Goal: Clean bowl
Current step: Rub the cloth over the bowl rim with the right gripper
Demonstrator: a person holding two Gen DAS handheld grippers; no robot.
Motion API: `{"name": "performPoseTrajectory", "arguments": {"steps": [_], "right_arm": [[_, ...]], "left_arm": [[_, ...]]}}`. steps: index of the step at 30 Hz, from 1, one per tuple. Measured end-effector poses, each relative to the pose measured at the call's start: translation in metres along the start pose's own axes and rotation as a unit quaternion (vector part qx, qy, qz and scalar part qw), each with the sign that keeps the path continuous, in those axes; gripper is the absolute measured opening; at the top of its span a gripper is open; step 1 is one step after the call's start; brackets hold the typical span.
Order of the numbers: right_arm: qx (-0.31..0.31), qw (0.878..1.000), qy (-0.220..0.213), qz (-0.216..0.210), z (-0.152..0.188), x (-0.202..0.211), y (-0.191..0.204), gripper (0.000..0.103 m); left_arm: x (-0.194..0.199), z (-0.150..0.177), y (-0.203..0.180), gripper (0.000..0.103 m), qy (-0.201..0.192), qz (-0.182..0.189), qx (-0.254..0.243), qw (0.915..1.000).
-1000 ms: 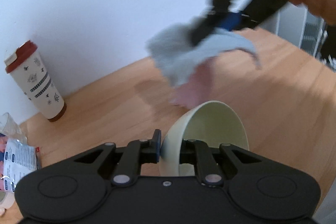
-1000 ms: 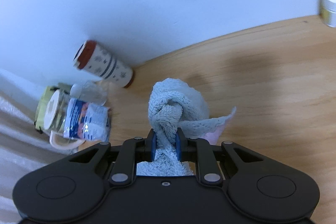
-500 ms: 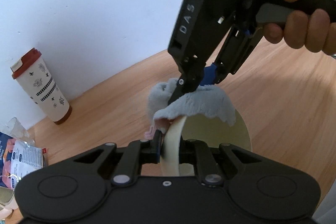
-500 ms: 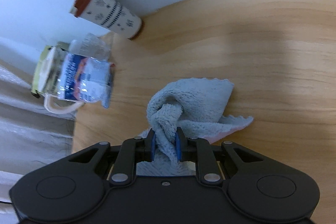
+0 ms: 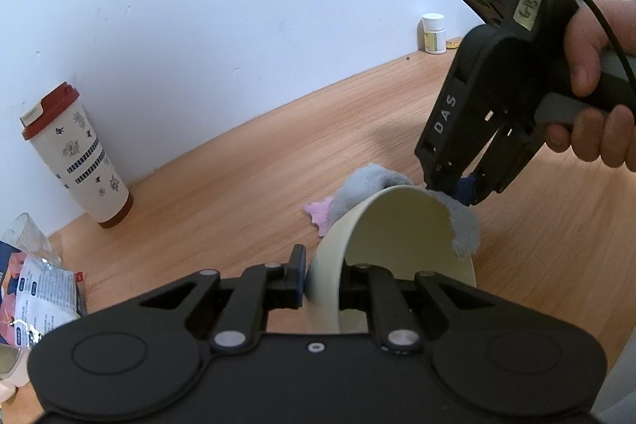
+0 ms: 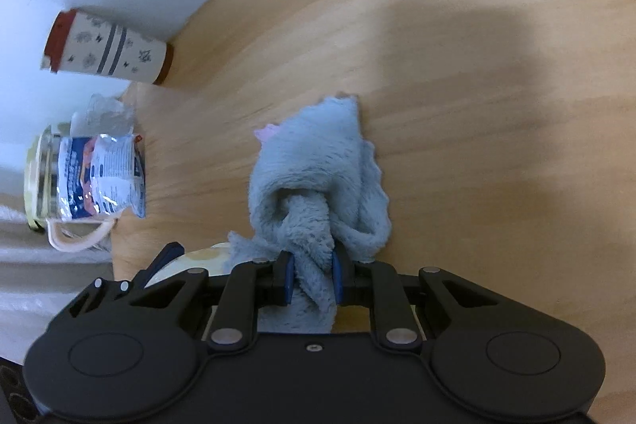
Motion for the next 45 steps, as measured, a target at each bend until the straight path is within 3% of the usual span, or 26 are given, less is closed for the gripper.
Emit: {"name": "performPoseTrajectory", "arguments": {"steps": [5, 8, 14, 33, 37, 43, 45], "right_arm": [[0.018, 0.999, -0.001, -0.042, -0.003, 0.01, 0.031, 0.02], [0.075, 0.996, 0.01, -0.044, 0.007, 0.01, 0.063, 0.021], [0.192, 0.981, 0.014, -0.008, 0.026, 0.001, 0.109, 0.02], [0.061, 0.997, 0.013, 0.048, 0.001, -0.006, 0.023, 0.02], [0.088, 0.996, 0.01, 0.007, -0.002, -0.003, 0.056, 0.02], [0.186, 0.982, 0.023, 0.029, 0.015, -0.009, 0.1, 0.02], [0.189, 0.981, 0.02, 0.034, 0.015, -0.009, 0.098, 0.02]], "left_arm": [[0.0, 0.0, -0.001, 0.011, -0.001, 0.002, -0.001, 1.0], [0.0, -0.001, -0.001, 0.011, -0.003, 0.001, 0.0, 1.0], [-0.002, -0.002, 0.0, 0.011, -0.004, 0.004, 0.001, 1.0], [-0.006, -0.001, 0.004, 0.011, 0.002, 0.01, 0.003, 0.9999], [-0.007, -0.002, 0.004, 0.012, 0.001, 0.012, 0.01, 0.9999], [-0.008, -0.003, 0.005, 0.012, 0.004, 0.014, 0.012, 0.9998], [-0.007, -0.002, 0.005, 0.012, 0.004, 0.014, 0.014, 0.9998]]}}
Point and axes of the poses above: each gripper's, at about its wrist camera, not at the fingertips, and x roughly against the way its jaws point, y to its left, z to its underside, the point moved 7 cm from there along -x, roughly the way its jaws point, and after that the axes turned 8 degrees about -x, right-handed, at the moved point
